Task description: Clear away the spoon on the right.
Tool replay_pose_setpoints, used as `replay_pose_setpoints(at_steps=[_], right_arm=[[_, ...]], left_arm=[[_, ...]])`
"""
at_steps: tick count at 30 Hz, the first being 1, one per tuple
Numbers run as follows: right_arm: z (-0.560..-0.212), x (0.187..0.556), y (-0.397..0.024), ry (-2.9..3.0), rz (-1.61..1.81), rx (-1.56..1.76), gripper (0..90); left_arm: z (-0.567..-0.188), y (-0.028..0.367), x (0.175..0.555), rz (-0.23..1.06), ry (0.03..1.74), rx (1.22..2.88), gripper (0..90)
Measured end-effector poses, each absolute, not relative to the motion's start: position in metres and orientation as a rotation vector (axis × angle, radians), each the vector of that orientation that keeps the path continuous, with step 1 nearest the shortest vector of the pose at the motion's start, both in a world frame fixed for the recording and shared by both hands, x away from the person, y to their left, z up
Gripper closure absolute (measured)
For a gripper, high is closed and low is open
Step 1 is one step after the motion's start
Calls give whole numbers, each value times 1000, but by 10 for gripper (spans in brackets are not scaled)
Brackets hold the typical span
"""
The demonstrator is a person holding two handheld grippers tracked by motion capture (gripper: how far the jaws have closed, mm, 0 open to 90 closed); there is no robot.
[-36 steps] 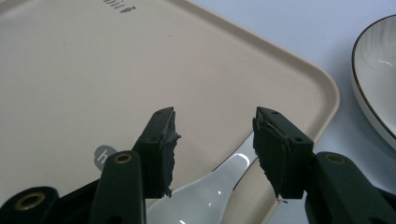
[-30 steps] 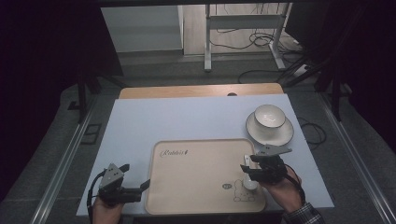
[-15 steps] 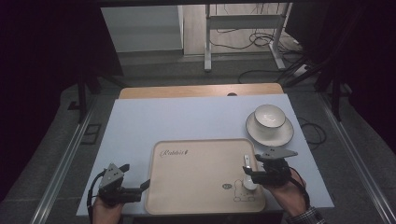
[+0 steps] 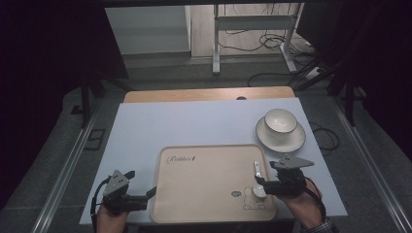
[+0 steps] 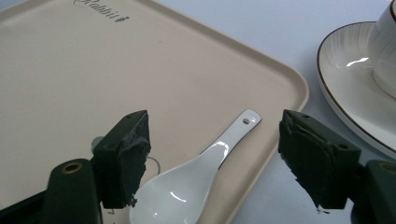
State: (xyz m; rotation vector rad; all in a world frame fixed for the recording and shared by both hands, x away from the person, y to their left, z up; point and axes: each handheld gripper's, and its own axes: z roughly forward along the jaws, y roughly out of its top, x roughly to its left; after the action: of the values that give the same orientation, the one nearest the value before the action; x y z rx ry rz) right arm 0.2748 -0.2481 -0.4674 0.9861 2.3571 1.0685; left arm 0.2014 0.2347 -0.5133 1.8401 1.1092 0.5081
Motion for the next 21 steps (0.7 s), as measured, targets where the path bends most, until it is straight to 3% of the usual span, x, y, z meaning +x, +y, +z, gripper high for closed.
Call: replay_pose_setpoints(at_steps=[21], right_arm=[[-467,262,-267,2306,1092,1041,92]], left_arm=[[-514,235,202,517,1118,1838,19]])
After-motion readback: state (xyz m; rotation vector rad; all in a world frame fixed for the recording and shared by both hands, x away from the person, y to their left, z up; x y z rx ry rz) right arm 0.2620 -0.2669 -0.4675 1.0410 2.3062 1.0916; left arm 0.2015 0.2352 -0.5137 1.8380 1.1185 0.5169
